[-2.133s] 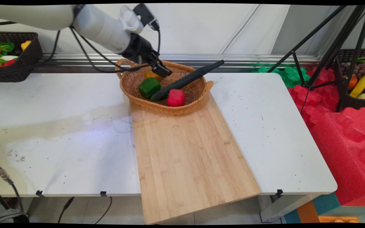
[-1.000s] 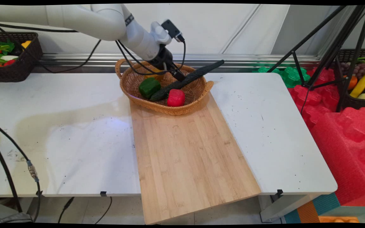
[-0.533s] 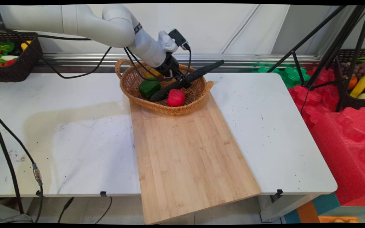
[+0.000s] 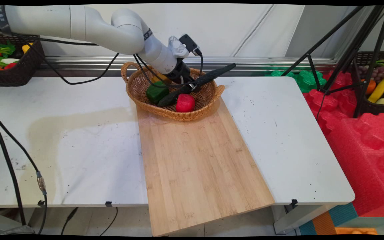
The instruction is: Pick up the cucumber from the vegetable basket, then place the picked object on the cutting board
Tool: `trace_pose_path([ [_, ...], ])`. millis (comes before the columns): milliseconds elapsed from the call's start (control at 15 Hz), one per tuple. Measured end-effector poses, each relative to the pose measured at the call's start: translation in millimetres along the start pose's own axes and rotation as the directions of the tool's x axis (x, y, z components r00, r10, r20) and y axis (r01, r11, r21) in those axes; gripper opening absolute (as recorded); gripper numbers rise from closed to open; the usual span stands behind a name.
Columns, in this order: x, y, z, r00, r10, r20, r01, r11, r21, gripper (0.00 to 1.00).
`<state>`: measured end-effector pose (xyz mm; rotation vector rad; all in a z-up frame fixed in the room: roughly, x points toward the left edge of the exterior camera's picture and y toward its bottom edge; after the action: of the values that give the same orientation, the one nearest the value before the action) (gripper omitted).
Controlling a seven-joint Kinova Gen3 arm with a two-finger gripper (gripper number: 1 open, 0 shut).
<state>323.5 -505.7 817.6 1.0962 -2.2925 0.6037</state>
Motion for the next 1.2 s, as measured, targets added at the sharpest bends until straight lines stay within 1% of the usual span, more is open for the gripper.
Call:
trace_pose_path([
  [133, 1, 0, -5, 1.000, -0.002, -0.008, 0.002, 1.000, 0.019, 0.00],
  [333, 7, -2, -23, 1.000, 0.000, -0.029, 0.001, 0.998, 0.057, 0.00],
  [533, 20, -1, -58, 0.997, 0.029, -0.067, -0.022, 0.995, 0.101, 0.00],
  [733, 31, 4, -91, 0.993, 0.060, -0.100, -0.048, 0.991, 0.122, 0.00],
  [867, 37, 11, -110, 0.990, 0.077, -0.116, -0.062, 0.990, 0.125, 0.00],
  [1000, 40, 20, -128, 0.988, 0.087, -0.125, -0.073, 0.990, 0.118, 0.00],
  [1200, 38, 47, -156, 0.987, 0.107, -0.123, -0.098, 0.992, 0.077, 0.00],
])
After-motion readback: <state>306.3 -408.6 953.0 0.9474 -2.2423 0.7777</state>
